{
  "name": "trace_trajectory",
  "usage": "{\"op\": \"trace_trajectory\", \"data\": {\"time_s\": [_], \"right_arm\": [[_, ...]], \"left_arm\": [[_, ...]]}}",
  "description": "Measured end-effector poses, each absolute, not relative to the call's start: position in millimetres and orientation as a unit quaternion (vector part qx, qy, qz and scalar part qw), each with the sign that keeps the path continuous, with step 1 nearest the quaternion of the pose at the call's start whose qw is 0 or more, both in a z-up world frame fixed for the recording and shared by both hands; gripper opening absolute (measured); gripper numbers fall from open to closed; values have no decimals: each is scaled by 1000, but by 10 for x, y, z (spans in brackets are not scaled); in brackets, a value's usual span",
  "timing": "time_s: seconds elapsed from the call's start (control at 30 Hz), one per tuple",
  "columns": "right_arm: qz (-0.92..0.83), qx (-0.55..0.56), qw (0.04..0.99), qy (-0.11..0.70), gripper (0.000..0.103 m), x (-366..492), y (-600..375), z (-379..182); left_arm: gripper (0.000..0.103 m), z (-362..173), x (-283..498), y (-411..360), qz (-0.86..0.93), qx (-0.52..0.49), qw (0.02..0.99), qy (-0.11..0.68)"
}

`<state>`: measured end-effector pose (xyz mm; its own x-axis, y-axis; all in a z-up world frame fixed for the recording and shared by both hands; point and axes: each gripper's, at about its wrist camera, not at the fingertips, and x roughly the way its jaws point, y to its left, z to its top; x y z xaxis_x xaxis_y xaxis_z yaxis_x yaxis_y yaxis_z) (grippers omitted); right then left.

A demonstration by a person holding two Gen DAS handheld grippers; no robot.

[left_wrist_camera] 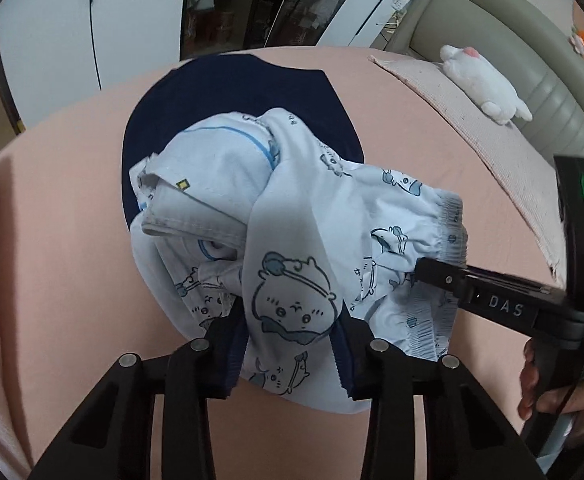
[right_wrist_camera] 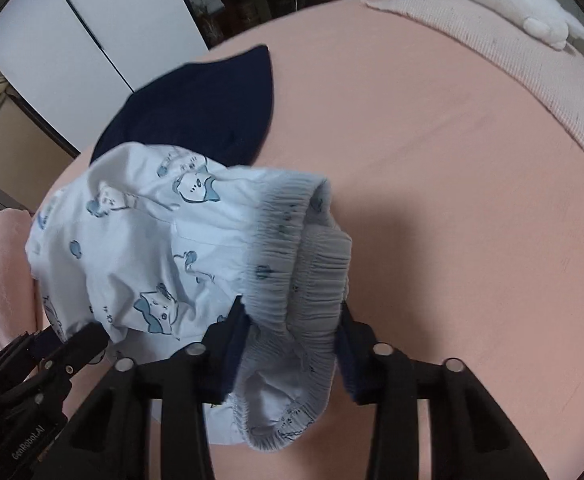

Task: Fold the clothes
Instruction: 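Grasp the pajama shorts waistband with the right gripper and lift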

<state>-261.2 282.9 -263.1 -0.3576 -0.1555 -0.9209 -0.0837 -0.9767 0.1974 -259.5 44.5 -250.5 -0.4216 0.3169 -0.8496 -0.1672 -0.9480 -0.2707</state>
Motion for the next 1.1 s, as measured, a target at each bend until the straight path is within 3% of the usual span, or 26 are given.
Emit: {"op": "trace_trajectory", "data": {"time_s": [0.17, 0.23, 0.37, 0.47, 0.73, 0.97, 1.1], "right_arm": [[-819, 545, 41, -176, 29, -2561, 3011, -2612], [-821, 529, 46, -212, 20, -2519, 3111, -2567], [-820, 508, 66, -254, 16, -2453, 3224, -2436], [-826, 495, 82, -257, 15, -2382, 3228, -2293], [-854, 454, 96, -235, 15, -2341, 3017, -1893], [-880, 396, 94, -245, 12, -2018, 3284, -1339], [-889, 387, 72, -233, 11, -1729, 3517, -1081]], "left_arm": [[28, -2494, -2512, 376, 841, -510, 153, -98], [28, -2482, -2499, 355, 838, -509, 162, -114], [25, -2418, -2464, 256, 833, -500, 179, -158], [23, -2316, -2447, 194, 832, -484, 196, -188], [22, -1812, -2303, 316, 861, -425, 232, -153], [22, -1422, -2232, 584, 851, -407, 286, -168], [22, -1125, -2067, 964, 852, -393, 324, -122]]}}
